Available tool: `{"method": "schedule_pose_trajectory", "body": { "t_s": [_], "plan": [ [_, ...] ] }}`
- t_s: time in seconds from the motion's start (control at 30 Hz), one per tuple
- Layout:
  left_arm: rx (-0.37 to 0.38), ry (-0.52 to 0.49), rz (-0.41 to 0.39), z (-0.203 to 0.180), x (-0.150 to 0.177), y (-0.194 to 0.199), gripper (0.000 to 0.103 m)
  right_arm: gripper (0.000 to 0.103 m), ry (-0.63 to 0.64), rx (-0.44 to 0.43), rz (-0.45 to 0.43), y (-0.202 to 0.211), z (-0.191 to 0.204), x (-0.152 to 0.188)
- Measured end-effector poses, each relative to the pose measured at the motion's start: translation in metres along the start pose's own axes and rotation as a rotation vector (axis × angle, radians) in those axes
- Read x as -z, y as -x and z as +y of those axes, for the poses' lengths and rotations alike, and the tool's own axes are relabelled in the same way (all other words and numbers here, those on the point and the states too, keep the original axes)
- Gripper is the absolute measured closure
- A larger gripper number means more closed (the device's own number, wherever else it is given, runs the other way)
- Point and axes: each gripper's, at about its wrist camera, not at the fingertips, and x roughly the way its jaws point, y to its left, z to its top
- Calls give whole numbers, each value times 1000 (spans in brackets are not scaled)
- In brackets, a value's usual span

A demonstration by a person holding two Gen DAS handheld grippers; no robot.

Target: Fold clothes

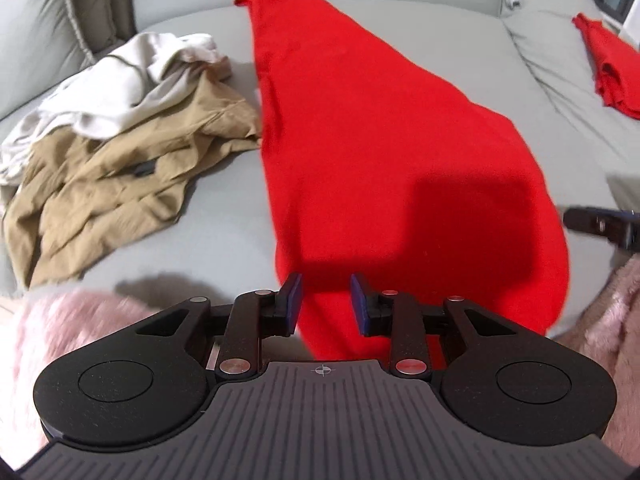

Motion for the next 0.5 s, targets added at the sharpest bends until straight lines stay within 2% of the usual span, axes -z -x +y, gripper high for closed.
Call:
{"method": "schedule_pose_trajectory", "body": {
  "t_s": [0.13,0.23,0.3,0.4,0.5],
  "plan": [
    [-49,33,-48,2,6,8,67,72,-68,-1,9,0,-18,2],
    [-39,25,-44,-1,7,6,66,73,-72,-35,-8,3,-21,2],
    [-23,23,-42,-3,9,8,67,84,-39,-82,-20,4,-15,3],
    [11,20,-23,-7,9,6,67,85,58,-141,-30,5,4,7],
    [66,39,12,-12,11,1,67,85,165,-178,2,-1,26,15]
  ]
}}
